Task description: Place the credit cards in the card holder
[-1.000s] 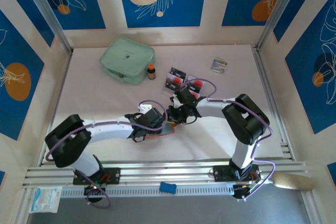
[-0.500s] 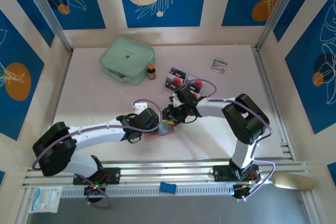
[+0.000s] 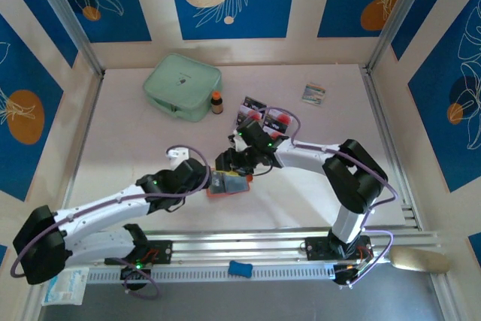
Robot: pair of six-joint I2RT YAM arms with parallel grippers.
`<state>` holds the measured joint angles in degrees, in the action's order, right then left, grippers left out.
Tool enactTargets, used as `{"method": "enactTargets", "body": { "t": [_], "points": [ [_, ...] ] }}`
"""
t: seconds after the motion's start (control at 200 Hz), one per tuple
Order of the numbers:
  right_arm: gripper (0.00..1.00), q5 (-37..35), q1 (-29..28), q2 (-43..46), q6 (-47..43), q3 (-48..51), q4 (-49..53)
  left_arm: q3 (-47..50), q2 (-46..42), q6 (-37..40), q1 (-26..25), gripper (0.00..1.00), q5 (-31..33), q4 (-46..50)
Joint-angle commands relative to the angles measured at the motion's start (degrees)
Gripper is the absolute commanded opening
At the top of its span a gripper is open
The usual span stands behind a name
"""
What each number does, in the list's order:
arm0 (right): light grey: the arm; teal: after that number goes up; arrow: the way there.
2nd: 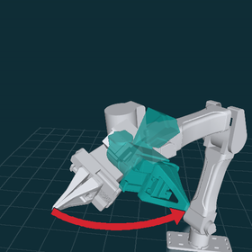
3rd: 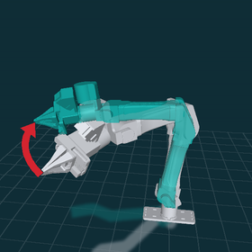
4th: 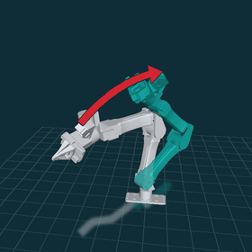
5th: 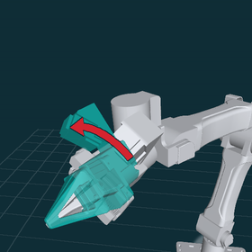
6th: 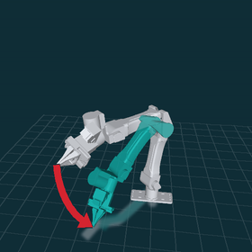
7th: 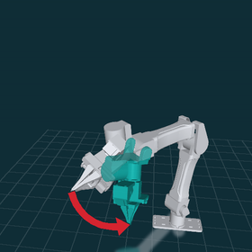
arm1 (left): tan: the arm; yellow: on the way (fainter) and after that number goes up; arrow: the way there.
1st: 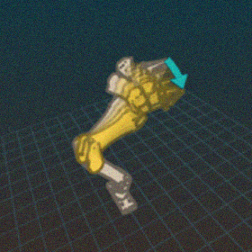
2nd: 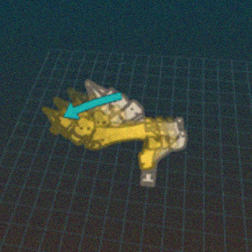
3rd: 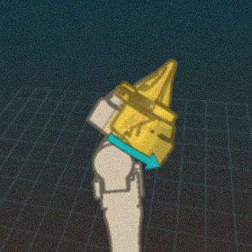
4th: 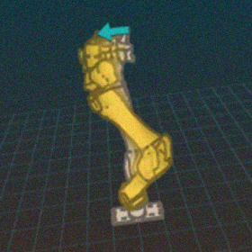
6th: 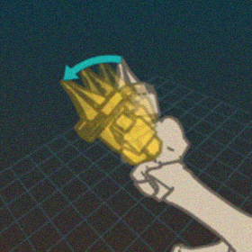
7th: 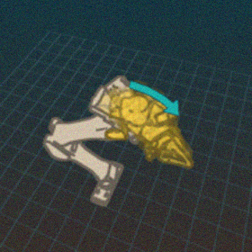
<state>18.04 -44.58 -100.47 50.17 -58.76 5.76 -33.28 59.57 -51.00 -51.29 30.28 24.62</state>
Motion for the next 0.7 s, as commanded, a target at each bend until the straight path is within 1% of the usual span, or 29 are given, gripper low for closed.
{"method": "enactTargets", "body": {
  "t": [0.0,0.14,0.355,0.695],
  "points": [
    [0.5,-0.3,-1.7,-3.5,1.7,-2.2,0.8,1.5,-2.6,-1.2,0.9,1.0,2.0,3.3],
    [0.5,-0.6,-3.4,-6.9,3.2,-3.8,-0.6,2.7,-5.2,-1.7,1.2,1.0,2.3,4.5],
    [0.5,0.1,-3.9,-9.3,4.8,-3.8,-2.5,3.6,-6.7,-1.9,1.5,1.0,2.1,5.1],
    [0.5,0.7,-2.0,-4.9,5.2,-1.4,-3.6,3.0,-4.0,-1.2,1.8,1.0,0.8,3.1]
  ]
}}
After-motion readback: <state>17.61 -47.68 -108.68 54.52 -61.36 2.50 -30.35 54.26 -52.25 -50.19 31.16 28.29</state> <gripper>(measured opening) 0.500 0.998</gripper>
